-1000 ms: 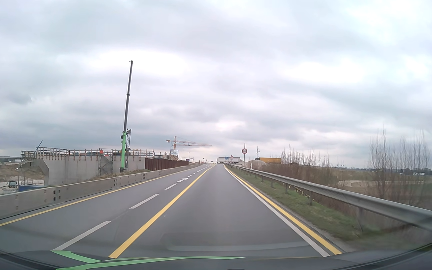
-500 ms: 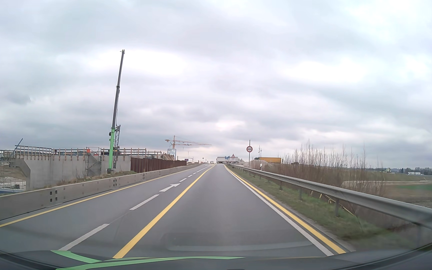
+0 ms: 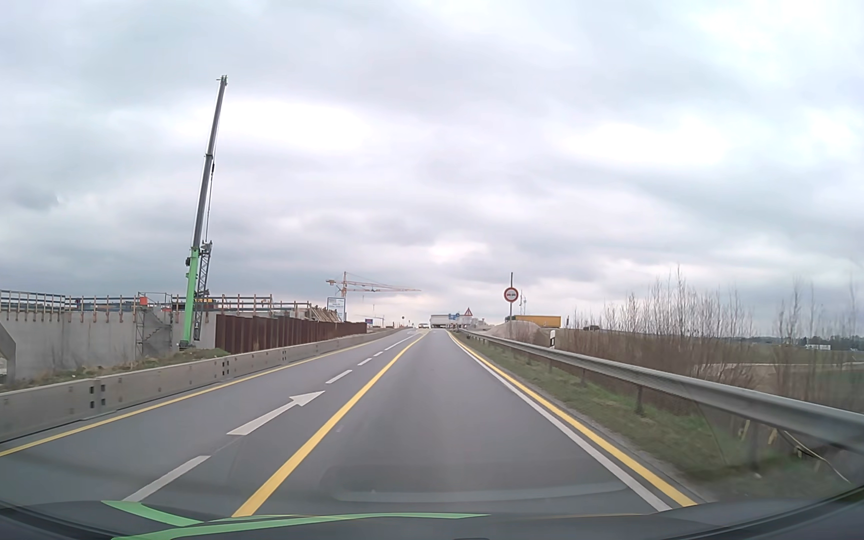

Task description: Follow the waypoints while adhering to traffic rules and regulations

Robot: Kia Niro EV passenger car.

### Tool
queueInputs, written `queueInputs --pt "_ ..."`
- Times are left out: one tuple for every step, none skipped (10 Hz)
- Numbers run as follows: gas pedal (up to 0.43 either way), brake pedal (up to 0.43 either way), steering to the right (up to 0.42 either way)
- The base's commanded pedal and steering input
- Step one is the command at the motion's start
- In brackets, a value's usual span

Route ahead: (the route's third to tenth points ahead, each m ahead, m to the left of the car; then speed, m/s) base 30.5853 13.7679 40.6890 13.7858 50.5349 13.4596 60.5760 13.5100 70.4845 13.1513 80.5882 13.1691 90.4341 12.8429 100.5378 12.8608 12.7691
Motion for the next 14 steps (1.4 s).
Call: queueInputs --pt "0.157 0.0 0.005" --pt "0.15 0.0 0.005" --pt "0.15 0.0 0.005" --pt "0.15 0.0 0.005" --pt "0.15 0.0 0.005" --pt "0.15 0.0 0.005" --pt "0.138 0.0 0.005" --pt "0.138 0.0 0.005" --pt "0.138 0.0 0.005" --pt "0.138 0.0 0.005" --pt "0.138 0.0 0.005" --pt "0.13 0.0 0.005" --pt "0.13 0.0 0.005" --pt "0.13 0.0 0.005"
